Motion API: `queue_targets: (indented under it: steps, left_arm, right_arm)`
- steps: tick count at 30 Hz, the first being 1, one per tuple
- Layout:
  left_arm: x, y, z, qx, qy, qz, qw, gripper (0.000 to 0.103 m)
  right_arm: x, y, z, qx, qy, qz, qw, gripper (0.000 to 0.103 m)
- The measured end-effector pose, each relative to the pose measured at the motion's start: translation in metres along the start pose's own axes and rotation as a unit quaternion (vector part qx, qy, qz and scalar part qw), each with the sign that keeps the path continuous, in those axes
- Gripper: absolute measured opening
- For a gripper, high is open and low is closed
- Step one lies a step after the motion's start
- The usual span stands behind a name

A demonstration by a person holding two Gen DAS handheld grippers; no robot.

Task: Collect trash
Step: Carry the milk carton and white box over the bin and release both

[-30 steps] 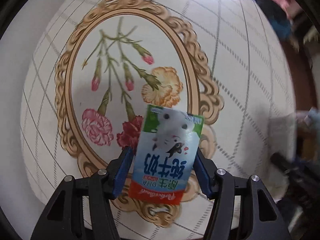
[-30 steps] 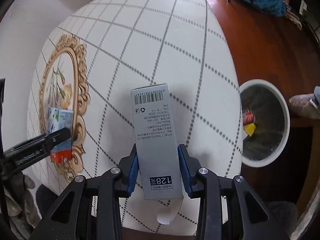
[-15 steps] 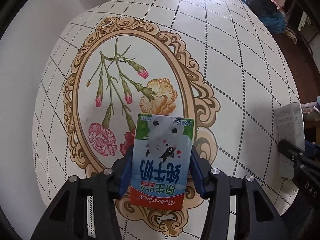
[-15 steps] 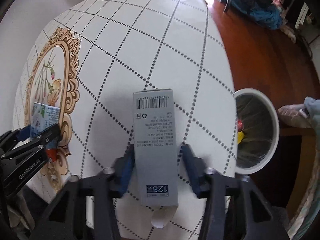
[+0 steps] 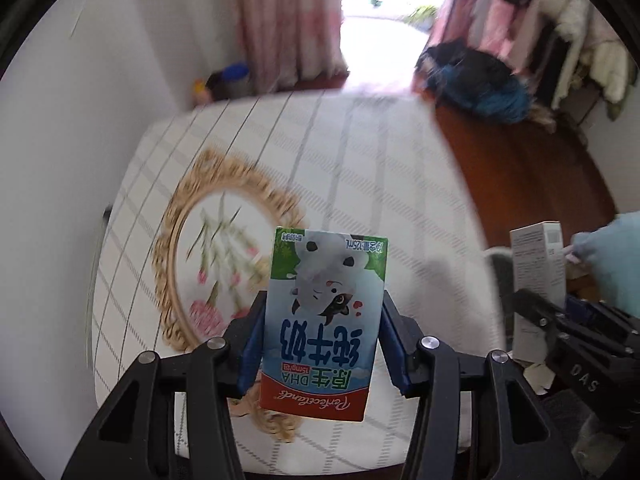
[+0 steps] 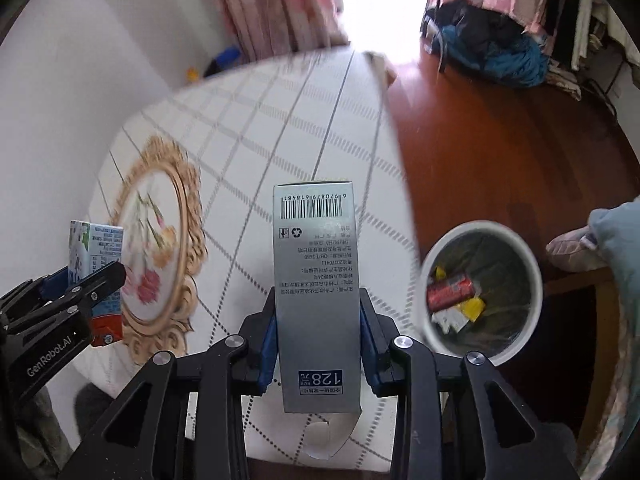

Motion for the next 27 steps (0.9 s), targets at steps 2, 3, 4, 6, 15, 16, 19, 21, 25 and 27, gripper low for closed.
queue_targets:
  steps: [2, 3, 4, 6, 15, 16, 19, 21, 25, 27]
  left_arm:
    - [-0.012, -0.013, 0.019, 0.011, -0.019, -0.019, 0.9996, 0.048]
    - [-0.017, -0.019, 0.025, 0.016, -0.027, -0.028, 0.9991, 0.048]
    - [-0.021, -0.028, 0.031, 0.023, -0.034, -0.038, 0.9984, 0.048]
    - [-0.029, -0.049, 0.041, 0.034, -0.045, -0.061, 0.9965, 0.048]
    - [0.012, -0.169, 0.071, 0.076, -0.005, -0.158, 0.9844, 0.048]
    - [0.025, -0.185, 0.072, 0.077, 0.011, -0.173, 0.982, 0.048]
    - [0.057, -0.219, 0.074, 0.084, 0.047, -0.192, 0.9767, 0.048]
    - [0.076, -0.242, 0.075, 0.088, 0.072, -0.201, 0.9729, 0.048]
    - [0.116, -0.27, 0.078, 0.097, 0.122, -0.214, 0.9643, 0.049]
    - [0.132, -0.275, 0.081, 0.096, 0.141, -0.212, 0.9623, 0.05]
  right_arm:
    - [-0.028, -0.016, 0.008, 0.01, -0.026, 0.008, 1.0, 0.036]
    - [-0.041, -0.024, 0.011, 0.015, -0.036, 0.01, 0.999, 0.036]
    - [-0.051, -0.032, 0.015, 0.02, -0.045, 0.01, 0.999, 0.036]
    - [-0.075, -0.055, 0.022, 0.034, -0.065, 0.01, 0.997, 0.036]
    - [-0.113, -0.174, 0.035, 0.098, -0.086, -0.033, 0.991, 0.036]
    - [-0.107, -0.19, 0.035, 0.108, -0.08, -0.037, 0.99, 0.036]
    - [-0.081, -0.232, 0.032, 0.133, -0.052, -0.048, 0.989, 0.036]
    - [-0.061, -0.254, 0.03, 0.146, -0.033, -0.05, 0.987, 0.036]
    - [-0.017, -0.292, 0.024, 0.174, 0.009, -0.047, 0.984, 0.036]
    - [0.001, -0.304, 0.025, 0.182, 0.021, -0.045, 0.982, 0.036]
Point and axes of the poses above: each gripper's, at about its wrist camera, not at the fingertips, and x roughly the way its jaws point, y to its left, z to its top, the point moved 2 cm from there along x, roughly the way its jaws point, and after that the axes turned 7 degrees about x, right-handed, at the moved point
